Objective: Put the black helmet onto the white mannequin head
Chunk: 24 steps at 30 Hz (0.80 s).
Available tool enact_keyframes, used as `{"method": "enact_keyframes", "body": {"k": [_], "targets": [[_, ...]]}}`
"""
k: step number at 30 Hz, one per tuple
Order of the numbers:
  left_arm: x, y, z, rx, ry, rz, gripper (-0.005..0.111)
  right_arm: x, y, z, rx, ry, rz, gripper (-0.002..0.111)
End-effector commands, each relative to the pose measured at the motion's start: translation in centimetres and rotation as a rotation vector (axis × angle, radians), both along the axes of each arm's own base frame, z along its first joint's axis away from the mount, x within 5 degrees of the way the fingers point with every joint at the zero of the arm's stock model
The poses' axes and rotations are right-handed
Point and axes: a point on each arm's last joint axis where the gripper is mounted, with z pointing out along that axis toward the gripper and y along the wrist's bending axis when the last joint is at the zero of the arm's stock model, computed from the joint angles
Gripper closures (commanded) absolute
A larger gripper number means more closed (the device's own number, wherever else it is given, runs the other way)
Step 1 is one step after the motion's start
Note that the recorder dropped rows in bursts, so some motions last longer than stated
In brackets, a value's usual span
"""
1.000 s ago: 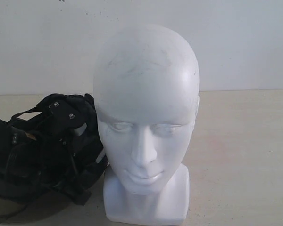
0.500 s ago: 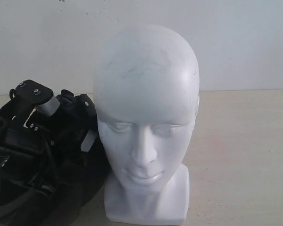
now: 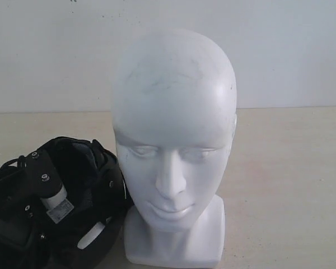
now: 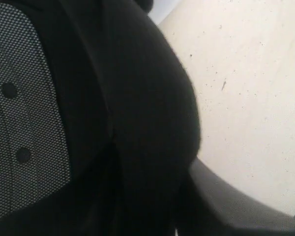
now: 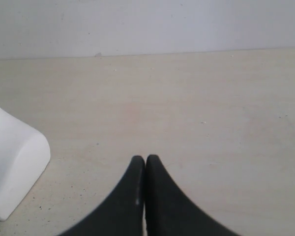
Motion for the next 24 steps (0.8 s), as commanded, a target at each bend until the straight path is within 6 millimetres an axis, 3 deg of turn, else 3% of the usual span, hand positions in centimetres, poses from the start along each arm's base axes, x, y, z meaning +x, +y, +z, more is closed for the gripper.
{"method": "enact_keyframes", "body": {"k": [1, 3, 8, 10, 20, 24], "targets": [[0.19, -0.15, -0.35, 0.017, -0.031, -0.049, 0.102, 0.00, -0.03, 0.12, -0.001, -0.015, -0.006, 0.109], [0.21, -0.15, -0.35, 0.024, -0.044, -0.073, 0.096, 0.00, -0.03, 0.12, -0.001, -0.015, -0.006, 0.109], [0.44, -0.15, -0.28, 0.028, -0.076, -0.081, 0.063, 0.00, -0.03, 0.12, -0.001, -0.015, -0.006, 0.109], [0.62, -0.15, -0.22, 0.027, -0.095, -0.074, 0.055, 0.00, -0.03, 0.12, -0.001, -0.015, -0.006, 0.109], [0.94, -0.16, -0.19, 0.031, -0.129, -0.076, 0.054, 0.00, -0.03, 0.12, -0.001, -0.015, -0.006, 0.109], [1.11, -0.34, -1.07, 0.019, -0.090, -0.052, 0.050, 0.00, -0.03, 0.12, -0.001, -0.015, -0.006, 0.109]]}}
